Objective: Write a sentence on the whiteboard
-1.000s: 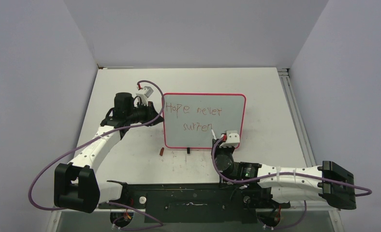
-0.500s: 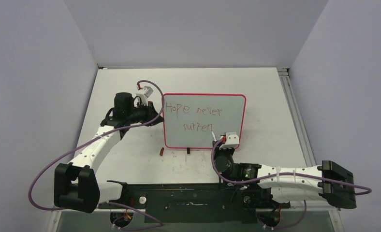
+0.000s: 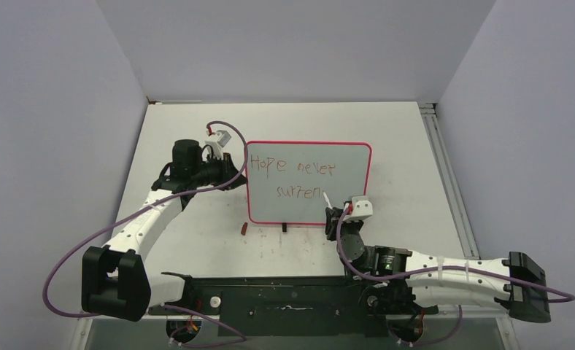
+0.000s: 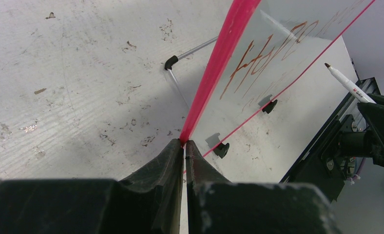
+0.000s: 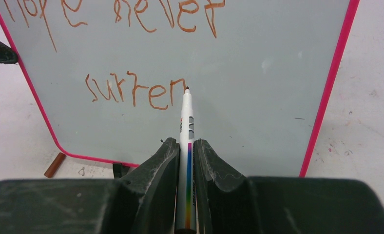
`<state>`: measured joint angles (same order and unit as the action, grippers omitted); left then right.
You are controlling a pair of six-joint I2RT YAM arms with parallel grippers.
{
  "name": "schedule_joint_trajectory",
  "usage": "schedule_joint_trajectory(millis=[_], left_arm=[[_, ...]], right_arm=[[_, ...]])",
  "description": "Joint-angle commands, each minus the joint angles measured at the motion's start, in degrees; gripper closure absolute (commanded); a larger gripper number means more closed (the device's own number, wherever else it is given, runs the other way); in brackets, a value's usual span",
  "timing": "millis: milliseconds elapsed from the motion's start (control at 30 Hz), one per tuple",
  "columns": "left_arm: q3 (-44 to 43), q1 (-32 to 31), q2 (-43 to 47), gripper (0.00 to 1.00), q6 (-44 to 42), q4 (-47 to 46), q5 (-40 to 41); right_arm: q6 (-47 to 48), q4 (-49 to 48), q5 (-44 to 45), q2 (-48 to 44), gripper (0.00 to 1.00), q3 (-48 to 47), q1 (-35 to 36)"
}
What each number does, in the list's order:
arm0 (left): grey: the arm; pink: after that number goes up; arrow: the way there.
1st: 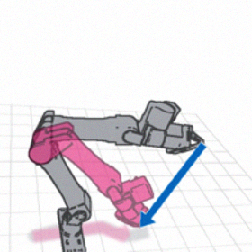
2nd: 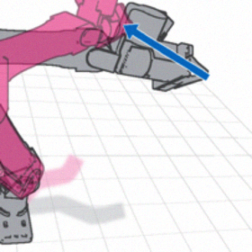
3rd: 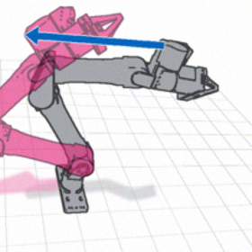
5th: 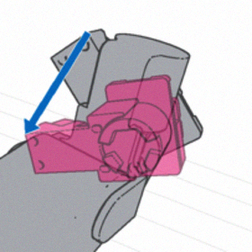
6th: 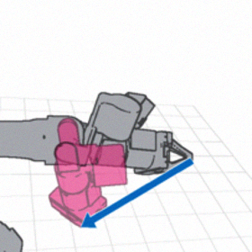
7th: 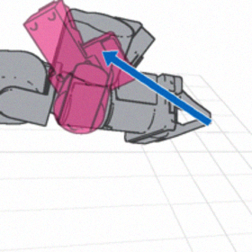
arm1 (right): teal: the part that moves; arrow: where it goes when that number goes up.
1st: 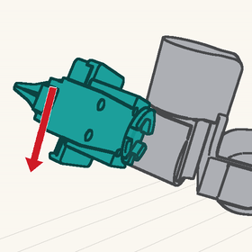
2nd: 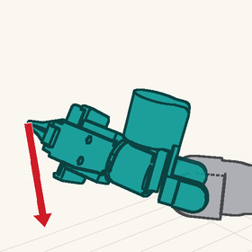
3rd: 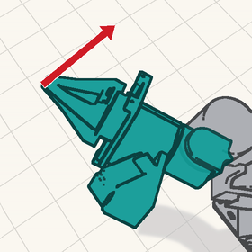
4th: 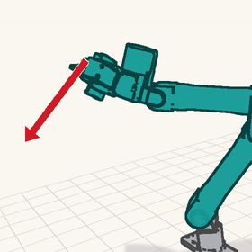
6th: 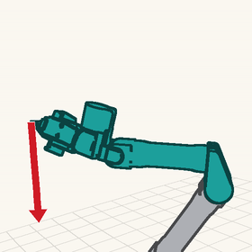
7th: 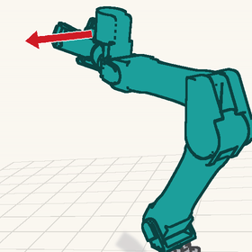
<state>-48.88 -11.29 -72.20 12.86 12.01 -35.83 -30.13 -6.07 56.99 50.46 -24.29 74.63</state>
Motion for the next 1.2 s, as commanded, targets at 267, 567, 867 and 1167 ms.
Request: schedule_joint_trajectory(millis=[267, 567, 867, 1167], left_arm=[[-0.7, -0.4, 2.1, 0.95, 0.2, -1.8, -1.8], [-0.6, -0.7, 2.0, 0.95, 0.3, -1.9, -2.0], [-0.6, -0.7, 2.1, 0.95, 0.2, -2.1, -2.4], [-0.4, -1.1, 2.1, 0.94, 0.1, -2.4, -3.2]], right_arm=[[4.0, -2.4, -3.9, -2.6, 0.95, 1.3, -4.1], [3.2, -1.7, -3.5, -2.9, 0.95, 2.1, -4.9], [4.4, -4.1, -4.3, -2.4, 0.95, 2.7, -6.0], [5.9, -6.7, -5.0, -0.9, 0.95, 2.9, -6.8]])
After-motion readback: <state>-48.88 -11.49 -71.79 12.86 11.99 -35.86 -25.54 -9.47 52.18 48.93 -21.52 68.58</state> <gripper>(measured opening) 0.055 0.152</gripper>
